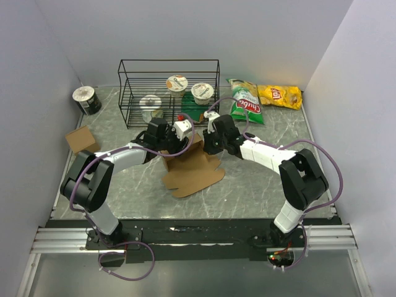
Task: Fold the paper box
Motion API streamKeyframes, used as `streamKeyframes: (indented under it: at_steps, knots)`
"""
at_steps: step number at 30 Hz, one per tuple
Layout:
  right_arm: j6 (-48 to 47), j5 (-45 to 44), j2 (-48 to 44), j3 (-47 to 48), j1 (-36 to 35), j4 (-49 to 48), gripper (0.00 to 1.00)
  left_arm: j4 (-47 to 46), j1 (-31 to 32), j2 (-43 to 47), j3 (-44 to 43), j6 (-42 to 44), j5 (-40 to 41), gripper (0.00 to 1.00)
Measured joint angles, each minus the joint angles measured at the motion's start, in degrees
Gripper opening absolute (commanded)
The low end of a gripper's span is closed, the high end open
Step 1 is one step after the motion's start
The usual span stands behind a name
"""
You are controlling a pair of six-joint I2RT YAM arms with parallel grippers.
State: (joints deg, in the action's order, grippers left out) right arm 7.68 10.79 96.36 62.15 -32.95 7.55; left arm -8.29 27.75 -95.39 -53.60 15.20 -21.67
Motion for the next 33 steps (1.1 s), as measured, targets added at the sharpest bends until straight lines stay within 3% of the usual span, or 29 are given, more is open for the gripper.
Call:
streamKeyframes:
  at_steps: [3, 9, 12, 18, 21, 33]
  knots:
    - [0.4, -0.5, 0.0, -0.7, -0.3, -1.4, 0.28, 0.0, 0.4, 0.0, 0.0, 0.1, 0.8, 0.5]
    - [0.8, -0.3, -1.2, -1.6, -0.6, -1.8, 0.7, 0.0, 0.9, 0.2, 0.0, 0.2, 2.1, 0.47]
    - [0.4, 1.4, -5.5, -5.0, 0.8, -1.7, 0.78, -0.4, 1.1, 0.8, 0.9, 0.5, 1.9, 0.47]
    - [-0.6, 5.7, -19.8, -10.4, 11.1, -2.1, 0.78, -0.5, 1.3, 3.9, 4.2, 1.5, 0.2, 0.47]
    - [-0.7, 5.3, -21.7, -10.4, 14.9, -3.9, 0.77, -0.5, 1.6, 4.5, 4.7, 1.7, -0.7, 0.47]
    - [-6.2, 0.5, -0.7, 0.3, 17.2, -5.0, 0.73, 0.0, 3.0, 5.0, 4.7, 2.7, -1.6, 0.46]
